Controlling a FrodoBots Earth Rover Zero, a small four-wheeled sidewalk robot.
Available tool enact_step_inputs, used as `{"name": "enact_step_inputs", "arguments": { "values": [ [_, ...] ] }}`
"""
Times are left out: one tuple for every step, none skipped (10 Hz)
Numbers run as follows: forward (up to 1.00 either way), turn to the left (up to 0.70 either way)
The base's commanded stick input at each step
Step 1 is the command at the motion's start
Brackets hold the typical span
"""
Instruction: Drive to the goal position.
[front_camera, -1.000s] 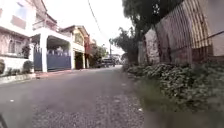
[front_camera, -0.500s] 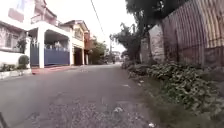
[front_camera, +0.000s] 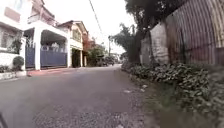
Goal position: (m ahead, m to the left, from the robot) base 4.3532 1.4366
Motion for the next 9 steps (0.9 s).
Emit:
{"name": "enact_step_inputs", "arguments": {
  "values": [
    [0.70, 0.00],
    [0.70, 0.00],
    [0.70, 0.00],
    [0.70, 0.00],
    [0.70, 0.00],
    [0.70, 0.00],
    [0.70, 0.00],
    [0.70, 0.00],
    [0.70, 0.00]
  ]
}}
